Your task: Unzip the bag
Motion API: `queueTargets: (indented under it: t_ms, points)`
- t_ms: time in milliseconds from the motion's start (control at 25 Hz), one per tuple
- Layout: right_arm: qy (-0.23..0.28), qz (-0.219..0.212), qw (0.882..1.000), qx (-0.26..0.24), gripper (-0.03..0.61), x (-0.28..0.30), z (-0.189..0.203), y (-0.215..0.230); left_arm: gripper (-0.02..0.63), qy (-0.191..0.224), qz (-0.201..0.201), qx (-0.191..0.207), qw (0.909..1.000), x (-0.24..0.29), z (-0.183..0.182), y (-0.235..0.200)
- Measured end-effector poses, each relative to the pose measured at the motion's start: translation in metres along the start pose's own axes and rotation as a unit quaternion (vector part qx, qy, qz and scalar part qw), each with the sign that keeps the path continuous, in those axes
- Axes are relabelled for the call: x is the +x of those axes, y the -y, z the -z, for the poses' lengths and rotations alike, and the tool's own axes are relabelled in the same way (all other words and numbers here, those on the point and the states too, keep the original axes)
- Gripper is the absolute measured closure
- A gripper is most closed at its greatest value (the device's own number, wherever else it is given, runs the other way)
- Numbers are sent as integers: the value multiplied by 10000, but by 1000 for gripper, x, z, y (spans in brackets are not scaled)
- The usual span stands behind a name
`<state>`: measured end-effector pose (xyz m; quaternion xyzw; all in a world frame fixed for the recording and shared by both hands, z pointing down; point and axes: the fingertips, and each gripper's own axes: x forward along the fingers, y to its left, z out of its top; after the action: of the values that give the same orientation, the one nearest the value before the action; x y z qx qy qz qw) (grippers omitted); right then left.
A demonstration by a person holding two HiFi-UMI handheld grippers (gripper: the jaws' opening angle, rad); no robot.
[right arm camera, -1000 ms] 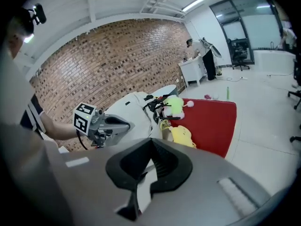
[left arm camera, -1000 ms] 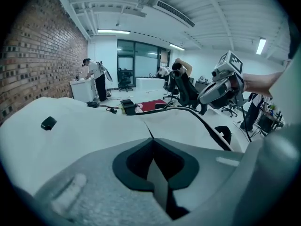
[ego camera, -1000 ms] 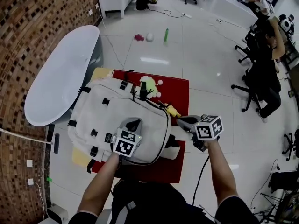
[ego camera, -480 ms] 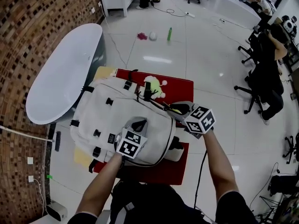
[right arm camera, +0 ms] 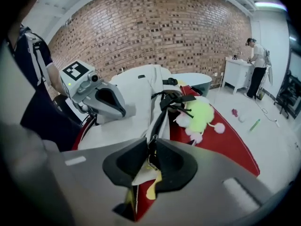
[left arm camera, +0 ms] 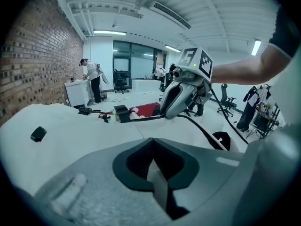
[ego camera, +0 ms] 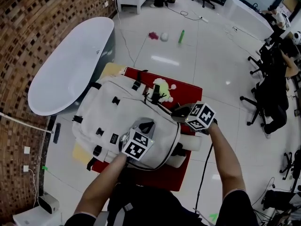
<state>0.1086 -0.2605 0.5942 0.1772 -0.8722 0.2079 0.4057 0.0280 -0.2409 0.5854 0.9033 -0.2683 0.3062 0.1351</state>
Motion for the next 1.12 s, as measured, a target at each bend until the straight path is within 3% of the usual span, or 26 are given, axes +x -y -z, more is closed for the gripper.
queueTargets:
  t_ms: [200,800,960,1120]
  points:
    - [-149,-84,9998,-41,535,-8,3,-4,609,-101,14,-3,9999,2,4,-1]
    - [-724,769,9934,-451,549,-40,18,-26,609,-236,48,93,9997,1,19,-13]
    - [-955,985,9901,-295,549,-54,36,-46,610,-213,81,124,9997,3,20,-12]
    - [-845,1210,9890,-37,549,-66,42,-77,609,-184,121,143,9997,2,20,-12]
